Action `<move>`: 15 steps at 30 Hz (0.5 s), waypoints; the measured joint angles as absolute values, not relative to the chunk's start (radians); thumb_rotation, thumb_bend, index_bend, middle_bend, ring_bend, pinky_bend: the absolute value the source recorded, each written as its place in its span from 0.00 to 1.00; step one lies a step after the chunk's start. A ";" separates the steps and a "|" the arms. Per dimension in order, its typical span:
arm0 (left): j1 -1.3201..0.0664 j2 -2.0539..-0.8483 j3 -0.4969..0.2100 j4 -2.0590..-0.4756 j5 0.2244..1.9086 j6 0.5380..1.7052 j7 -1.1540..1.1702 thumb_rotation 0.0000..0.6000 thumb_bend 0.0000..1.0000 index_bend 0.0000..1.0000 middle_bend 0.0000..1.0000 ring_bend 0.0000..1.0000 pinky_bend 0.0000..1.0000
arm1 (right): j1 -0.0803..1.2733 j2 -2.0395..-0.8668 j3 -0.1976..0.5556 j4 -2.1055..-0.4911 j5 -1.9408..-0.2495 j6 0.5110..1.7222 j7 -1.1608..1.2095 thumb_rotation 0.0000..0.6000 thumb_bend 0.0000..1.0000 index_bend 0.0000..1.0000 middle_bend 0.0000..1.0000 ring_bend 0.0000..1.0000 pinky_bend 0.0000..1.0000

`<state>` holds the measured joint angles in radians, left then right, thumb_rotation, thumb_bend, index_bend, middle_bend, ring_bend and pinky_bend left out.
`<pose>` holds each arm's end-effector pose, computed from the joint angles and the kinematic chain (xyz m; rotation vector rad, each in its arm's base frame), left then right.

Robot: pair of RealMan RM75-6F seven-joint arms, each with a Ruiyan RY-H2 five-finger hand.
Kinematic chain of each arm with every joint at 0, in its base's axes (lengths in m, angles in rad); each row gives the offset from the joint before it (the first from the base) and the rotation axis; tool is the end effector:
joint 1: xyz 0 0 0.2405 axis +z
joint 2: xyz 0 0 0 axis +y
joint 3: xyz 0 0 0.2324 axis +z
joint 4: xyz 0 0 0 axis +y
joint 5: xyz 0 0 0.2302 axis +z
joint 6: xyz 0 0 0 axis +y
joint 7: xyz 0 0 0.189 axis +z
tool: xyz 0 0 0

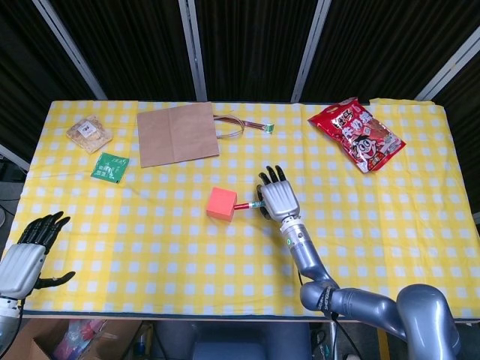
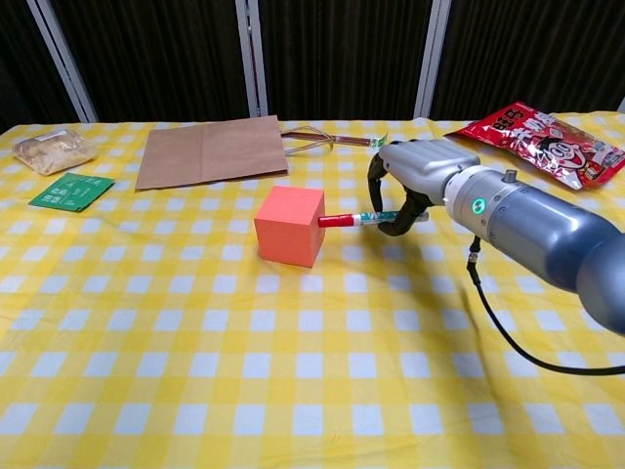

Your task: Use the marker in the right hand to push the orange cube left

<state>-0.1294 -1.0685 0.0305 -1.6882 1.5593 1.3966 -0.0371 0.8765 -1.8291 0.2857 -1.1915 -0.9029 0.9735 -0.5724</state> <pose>-0.2815 0.2162 0.1046 -1.5345 -1.0251 -0.8998 -0.0883 -0.4119 -0.0969 1.7640 -0.8850 0.8391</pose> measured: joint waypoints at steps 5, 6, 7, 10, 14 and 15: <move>-0.130 -1.068 0.031 -1.689 1.559 1.395 -0.039 1.00 0.00 0.00 0.00 0.00 0.00 | 0.867 -1.825 0.287 -1.204 -0.871 0.998 -0.611 1.00 0.56 0.64 0.20 0.01 0.00; -0.130 -1.067 0.031 -1.690 1.559 1.394 -0.039 1.00 0.00 0.00 0.00 0.00 0.00 | 0.865 -1.824 0.287 -1.209 -0.864 1.005 -0.619 1.00 0.56 0.64 0.20 0.01 0.00; -0.131 -1.067 0.032 -1.690 1.560 1.394 -0.039 1.00 0.00 0.00 0.00 0.00 0.00 | 0.862 -1.822 0.287 -1.214 -0.857 1.012 -0.628 1.00 0.56 0.64 0.20 0.01 0.00; -0.130 -1.065 0.034 -1.691 1.566 1.395 -0.043 1.00 0.00 0.00 0.00 0.00 0.00 | 0.854 -1.819 0.288 -1.241 -0.824 1.038 -0.663 1.00 0.56 0.64 0.20 0.01 0.00; -0.130 -1.062 0.037 -1.689 1.575 1.399 -0.052 1.00 0.00 0.00 0.00 0.00 0.00 | 0.847 -1.815 0.291 -1.294 -0.780 1.079 -0.732 1.00 0.56 0.64 0.20 0.01 0.00; -0.130 -1.061 0.037 -1.689 1.576 1.399 -0.055 1.00 0.00 0.00 0.00 0.00 0.00 | 0.846 -1.814 0.291 -1.305 -0.768 1.087 -0.747 1.00 0.56 0.64 0.20 0.01 0.00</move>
